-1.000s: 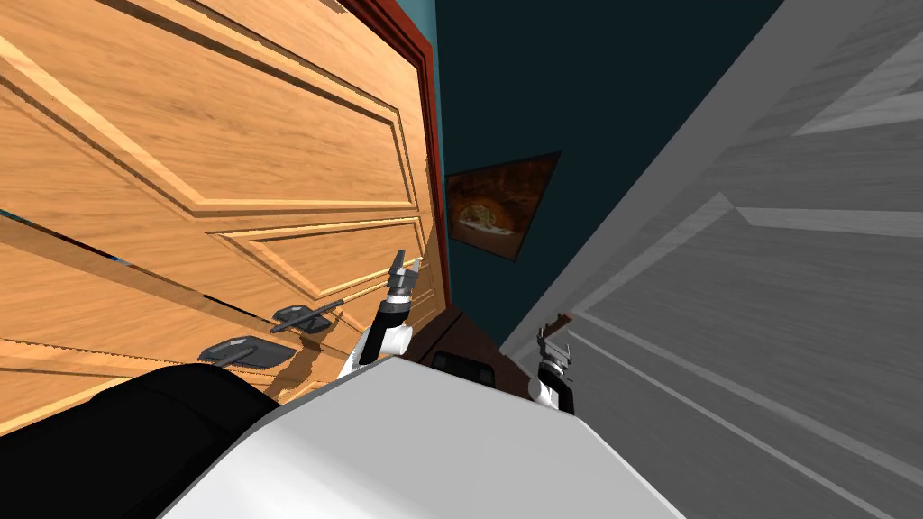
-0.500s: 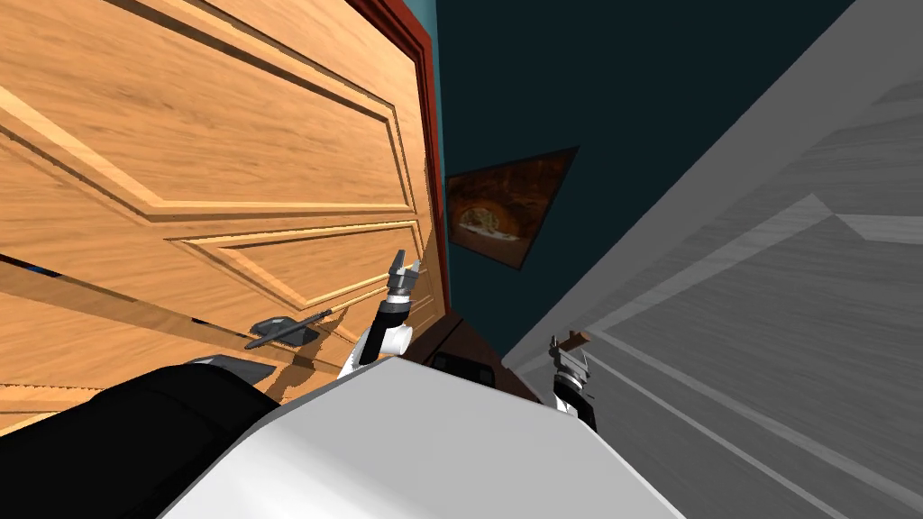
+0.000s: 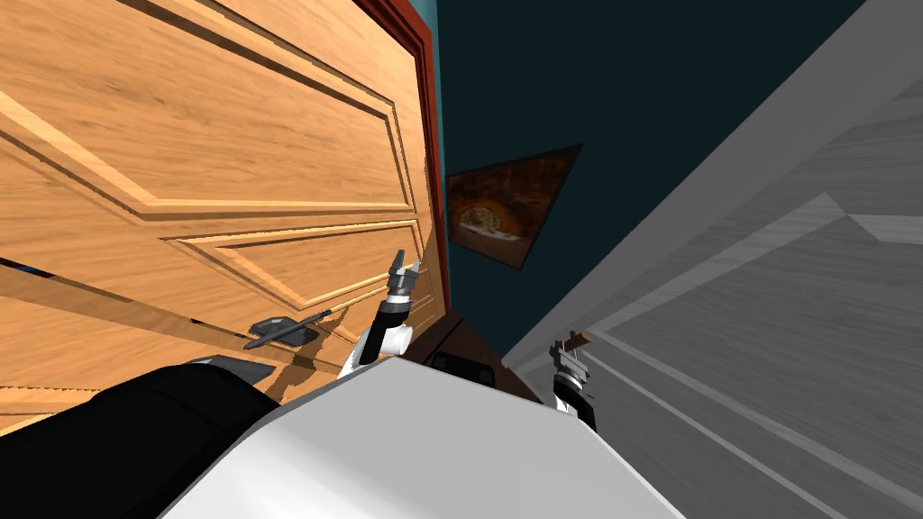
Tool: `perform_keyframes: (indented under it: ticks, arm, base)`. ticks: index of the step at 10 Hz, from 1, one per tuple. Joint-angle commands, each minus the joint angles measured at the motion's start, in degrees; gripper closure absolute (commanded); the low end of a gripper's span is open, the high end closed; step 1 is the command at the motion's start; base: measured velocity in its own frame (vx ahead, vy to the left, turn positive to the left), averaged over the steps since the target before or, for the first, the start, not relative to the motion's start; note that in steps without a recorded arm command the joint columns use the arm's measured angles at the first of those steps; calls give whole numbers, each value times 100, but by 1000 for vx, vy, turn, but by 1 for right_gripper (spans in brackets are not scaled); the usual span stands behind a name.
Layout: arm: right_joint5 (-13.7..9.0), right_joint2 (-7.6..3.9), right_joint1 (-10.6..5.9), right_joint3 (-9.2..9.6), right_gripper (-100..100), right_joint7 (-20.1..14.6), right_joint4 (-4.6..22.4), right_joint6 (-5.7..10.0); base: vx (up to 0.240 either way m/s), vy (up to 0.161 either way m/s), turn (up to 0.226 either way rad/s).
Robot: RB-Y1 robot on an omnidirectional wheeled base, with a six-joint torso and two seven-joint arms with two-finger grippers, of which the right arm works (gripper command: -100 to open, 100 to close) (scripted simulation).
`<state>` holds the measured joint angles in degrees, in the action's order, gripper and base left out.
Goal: Pull the door open
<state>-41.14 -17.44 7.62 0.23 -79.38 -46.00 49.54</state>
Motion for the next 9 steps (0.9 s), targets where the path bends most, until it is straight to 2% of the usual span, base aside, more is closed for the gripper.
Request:
perform_keyframes:
  ticks: [1,2,3,5,9]
  arm:
    - [-1,-5,-5,-2,100,1,1,-7]
    - [-1,-5,-5,-2,100,1,1,-7]
    - [44,-34,23,92,100,-65,-49,-13]
    - [90,-70,47,185,100,-132,-99,-24]
    - [247,-195,132,510,100,-362,-272,-60]
  base:
    - [0,0,0]
    - [0,0,0]
    - [-123,-2,44]
    - [-198,0,68]
    - [-229,16,64]
